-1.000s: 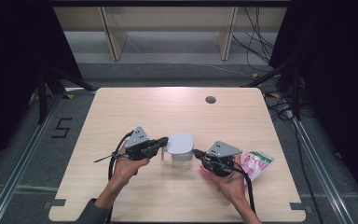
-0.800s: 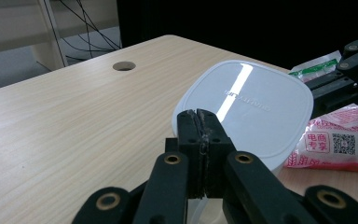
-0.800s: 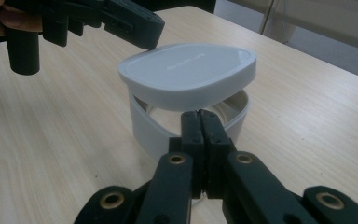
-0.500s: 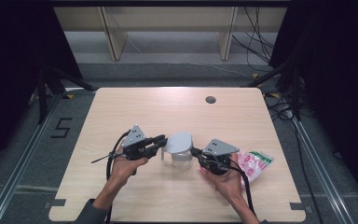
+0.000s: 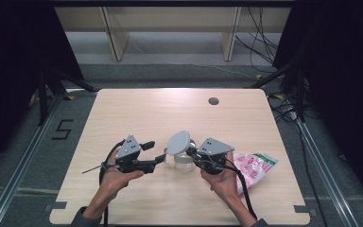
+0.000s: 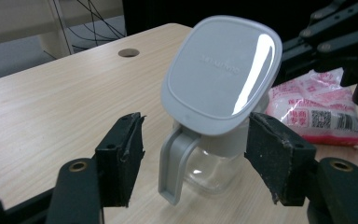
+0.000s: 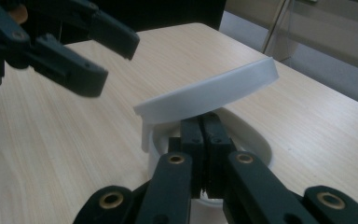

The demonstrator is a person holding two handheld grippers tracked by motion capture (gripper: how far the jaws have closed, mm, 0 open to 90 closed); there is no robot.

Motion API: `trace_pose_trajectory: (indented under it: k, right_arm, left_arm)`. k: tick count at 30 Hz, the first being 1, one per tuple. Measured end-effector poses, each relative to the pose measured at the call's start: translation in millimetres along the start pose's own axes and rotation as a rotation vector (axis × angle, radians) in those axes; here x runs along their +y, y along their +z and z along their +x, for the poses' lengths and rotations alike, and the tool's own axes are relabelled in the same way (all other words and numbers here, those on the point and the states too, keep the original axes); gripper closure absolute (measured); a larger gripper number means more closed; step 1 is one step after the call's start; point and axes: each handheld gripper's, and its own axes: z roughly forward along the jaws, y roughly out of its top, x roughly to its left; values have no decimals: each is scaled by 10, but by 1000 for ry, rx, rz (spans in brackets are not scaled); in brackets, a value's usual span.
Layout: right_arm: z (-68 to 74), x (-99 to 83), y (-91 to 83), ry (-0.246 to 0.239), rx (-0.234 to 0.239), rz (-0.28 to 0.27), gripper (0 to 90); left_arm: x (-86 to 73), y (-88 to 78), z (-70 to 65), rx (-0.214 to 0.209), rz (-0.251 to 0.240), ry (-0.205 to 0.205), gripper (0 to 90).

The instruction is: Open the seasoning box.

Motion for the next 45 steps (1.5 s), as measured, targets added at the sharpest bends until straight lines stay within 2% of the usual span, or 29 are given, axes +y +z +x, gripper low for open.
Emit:
trace_pose_trajectory:
  k: [4, 8, 10, 17, 18, 20, 21, 27, 28, 29, 30, 32, 33, 36, 39, 40, 41, 42, 43, 45]
  right_arm:
    - [33, 29, 17, 6, 0, 8, 897]
    - [67, 84, 73, -31, 14, -1, 893]
    - [82, 87, 83, -18, 14, -5, 892]
    - [156, 171, 148, -27, 31, -21, 888]
    - [170, 177, 146, -16, 31, -17, 888]
    - [195, 194, 164, -45, 44, -18, 881]
    - [195, 194, 164, -45, 44, -18, 881]
    - [169, 186, 129, -37, 31, -25, 846]
    - [142, 170, 78, -28, 28, -23, 809]
    - [142, 170, 78, -28, 28, -23, 809]
    - [106, 137, 10, 1, 14, -22, 778]
    - [85, 120, -8, -1, 9, -30, 763]
    - [53, 45, -116, 16, -5, -1, 724]
    - [23, -45, -216, 22, -24, 15, 670]
    - [-57, -161, -397, 88, -47, 17, 571]
    - [-83, -191, -446, 97, -47, 13, 547]
    - [-80, -218, -498, 130, -58, 20, 532]
    - [-120, -254, -551, 118, -77, 11, 524]
    - [-114, -295, -596, 150, -93, 20, 509]
    - [-157, -381, -689, 167, -110, 25, 486]
  left_arm:
    - [-74, 6, -7, 7, 19, 4, 351]
    - [-166, -1, -29, 5, 30, -1, 322]
    - [-198, -14, -45, 3, 30, -1, 320]
    - [-269, -42, -84, 11, 39, 1, 304]
    - [-279, -43, -90, 17, 46, 4, 301]
    - [-300, -30, -95, 3, 50, 1, 299]
    - [-306, -31, -102, 13, 54, 2, 299]
    - [-334, -18, -126, 8, 61, -2, 291]
    - [-339, -14, -121, 3, 51, 6, 289]
    - [-339, -14, -121, 3, 51, 6, 288]
    - [-345, -20, -127, 7, 53, -6, 287]
    - [-354, -23, -132, 11, 59, -14, 285]
    - [-359, -23, -130, 12, 60, -10, 282]
    - [-384, -12, -136, 8, 65, -11, 280]
    - [-400, 8, -151, -4, 64, -17, 278]
    - [-401, 5, -158, 3, 67, -19, 277]
    - [-403, 2, -157, 3, 69, -13, 275]
    - [-406, 0, -156, -4, 69, -13, 274]
    - [-406, -2, -157, -3, 67, -14, 273]
    - [-406, -4, -158, 4, 64, -17, 272]
